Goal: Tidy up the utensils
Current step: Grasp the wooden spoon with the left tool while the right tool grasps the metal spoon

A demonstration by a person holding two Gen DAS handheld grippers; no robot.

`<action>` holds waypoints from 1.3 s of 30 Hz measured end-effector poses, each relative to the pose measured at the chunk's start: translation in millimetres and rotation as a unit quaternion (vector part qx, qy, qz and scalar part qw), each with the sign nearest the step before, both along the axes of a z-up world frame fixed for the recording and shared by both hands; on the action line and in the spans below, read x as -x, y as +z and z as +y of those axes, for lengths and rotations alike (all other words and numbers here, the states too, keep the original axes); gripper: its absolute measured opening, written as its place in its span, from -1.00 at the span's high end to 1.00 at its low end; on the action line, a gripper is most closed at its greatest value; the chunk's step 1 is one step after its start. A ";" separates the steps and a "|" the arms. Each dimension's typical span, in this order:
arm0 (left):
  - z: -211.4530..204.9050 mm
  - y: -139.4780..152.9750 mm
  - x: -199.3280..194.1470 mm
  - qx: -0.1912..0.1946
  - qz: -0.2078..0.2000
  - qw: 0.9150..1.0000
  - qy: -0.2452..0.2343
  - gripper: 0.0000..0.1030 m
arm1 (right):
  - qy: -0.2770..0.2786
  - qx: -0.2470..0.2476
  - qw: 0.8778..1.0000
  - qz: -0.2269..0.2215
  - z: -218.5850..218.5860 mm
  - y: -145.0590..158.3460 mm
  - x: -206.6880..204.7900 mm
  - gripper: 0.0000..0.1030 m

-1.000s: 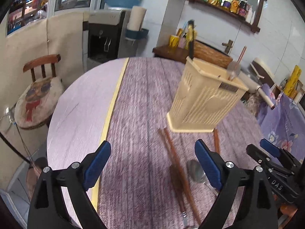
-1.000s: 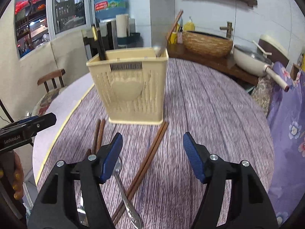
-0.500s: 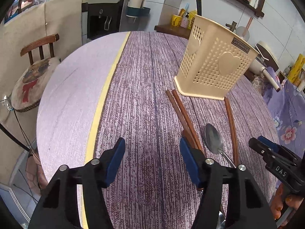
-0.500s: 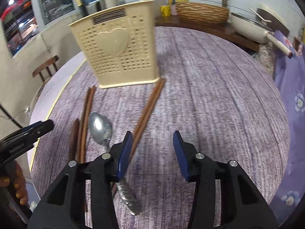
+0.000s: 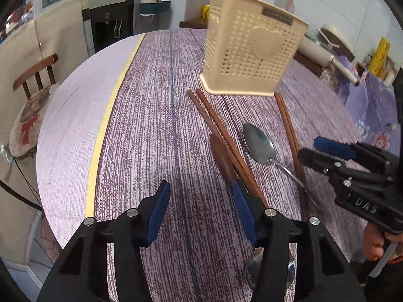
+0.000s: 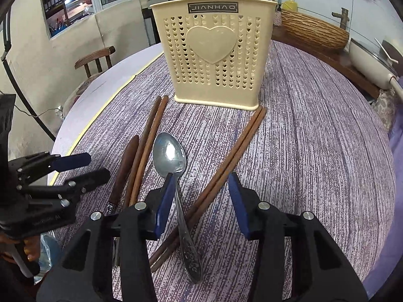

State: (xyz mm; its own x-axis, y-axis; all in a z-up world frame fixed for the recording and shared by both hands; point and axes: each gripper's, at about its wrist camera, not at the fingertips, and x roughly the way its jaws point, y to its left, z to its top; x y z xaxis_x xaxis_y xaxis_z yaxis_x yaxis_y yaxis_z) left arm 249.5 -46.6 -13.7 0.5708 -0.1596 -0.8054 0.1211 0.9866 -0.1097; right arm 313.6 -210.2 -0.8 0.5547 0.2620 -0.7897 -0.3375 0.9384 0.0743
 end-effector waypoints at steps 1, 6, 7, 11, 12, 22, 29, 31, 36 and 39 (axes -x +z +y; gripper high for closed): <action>-3.5 -0.7 0.6 -0.006 0.000 1.000 -0.003 -0.01 | -0.001 0.000 1.000 0.001 -0.7 -0.2 1.2 0.13; -17.4 -7.7 0.2 -0.016 0.008 1.000 -0.012 0.01 | -0.005 -0.002 1.000 0.001 -2.9 1.1 5.0 0.14; -20.4 -8.1 -0.2 -0.026 0.005 1.000 -0.012 0.02 | -0.006 -0.002 1.000 0.000 -2.3 2.4 4.6 0.14; -23.6 -8.9 -6.1 -0.041 -0.001 0.999 -0.006 0.16 | -0.010 -0.002 1.000 -0.003 -3.3 4.8 6.2 0.14; -23.0 -8.6 -8.9 -0.041 0.000 0.999 -0.005 0.18 | -0.010 -0.001 1.000 -0.003 -2.7 4.9 6.3 0.13; -9.0 -8.1 -36.0 -0.004 0.020 1.000 0.007 0.54 | 0.021 0.017 1.000 0.005 14.0 -2.6 -1.6 0.14; 0.3 -8.0 -35.2 0.015 0.024 1.000 0.007 0.66 | 0.093 0.057 0.994 0.024 40.2 -15.9 -17.1 0.13; 4.8 -7.8 -37.2 0.018 0.026 0.999 0.012 0.68 | 0.097 0.063 0.993 0.029 45.6 -17.5 -21.5 0.13; 11.2 -7.4 -41.2 0.021 0.028 0.999 0.017 0.68 | 0.095 0.065 0.992 0.043 52.4 -24.5 -31.3 0.12; 11.9 -7.6 -42.7 0.021 0.029 0.999 0.017 0.68 | 0.091 0.066 0.993 0.045 57.5 -24.4 -36.4 0.12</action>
